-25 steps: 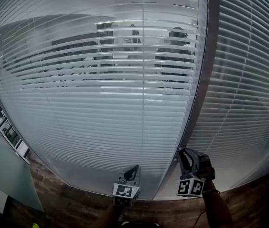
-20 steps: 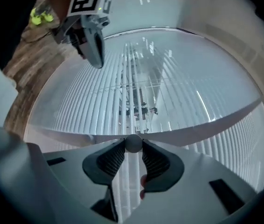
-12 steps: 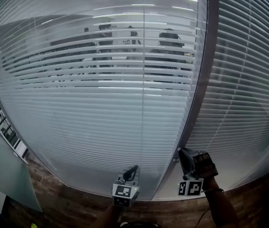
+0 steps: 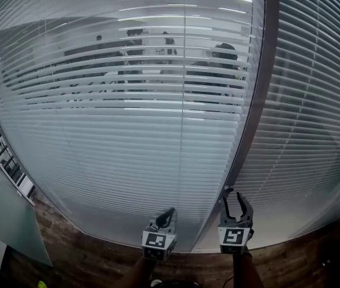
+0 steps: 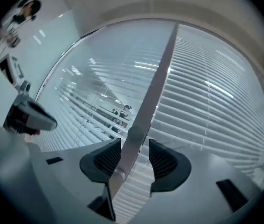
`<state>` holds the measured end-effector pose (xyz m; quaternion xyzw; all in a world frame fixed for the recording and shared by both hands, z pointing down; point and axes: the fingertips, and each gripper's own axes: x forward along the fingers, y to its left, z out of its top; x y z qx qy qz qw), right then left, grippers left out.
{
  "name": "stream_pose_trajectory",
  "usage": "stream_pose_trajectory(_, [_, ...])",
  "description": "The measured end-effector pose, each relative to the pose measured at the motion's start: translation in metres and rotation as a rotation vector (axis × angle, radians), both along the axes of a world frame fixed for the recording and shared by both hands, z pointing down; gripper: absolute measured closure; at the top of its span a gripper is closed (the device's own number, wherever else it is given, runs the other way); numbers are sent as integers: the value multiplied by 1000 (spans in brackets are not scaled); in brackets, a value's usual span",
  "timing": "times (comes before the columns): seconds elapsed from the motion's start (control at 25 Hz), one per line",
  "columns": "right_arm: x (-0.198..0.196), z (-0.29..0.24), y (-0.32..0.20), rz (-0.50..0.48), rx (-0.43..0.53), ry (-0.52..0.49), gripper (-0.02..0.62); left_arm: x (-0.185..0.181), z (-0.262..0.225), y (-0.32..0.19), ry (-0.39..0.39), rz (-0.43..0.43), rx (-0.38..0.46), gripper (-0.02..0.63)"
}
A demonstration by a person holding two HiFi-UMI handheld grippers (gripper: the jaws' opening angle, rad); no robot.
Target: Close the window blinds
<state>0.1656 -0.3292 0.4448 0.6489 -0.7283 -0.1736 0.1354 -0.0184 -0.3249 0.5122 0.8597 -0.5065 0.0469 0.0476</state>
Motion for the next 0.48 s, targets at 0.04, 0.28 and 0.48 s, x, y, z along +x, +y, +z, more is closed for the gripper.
stream_pose_trajectory(0.04, [0,-2,-2,7,6,-55,428,1,1,0,1,2,-1,606])
stream_pose_trajectory(0.28, [0,-8,-8,37,-19,-278,428,12,6,3,9,53,13,606])
stream_pose_trajectory(0.48, [-2,-11,-17,33,-32,-386,428,11,3,0,21,53,42,606])
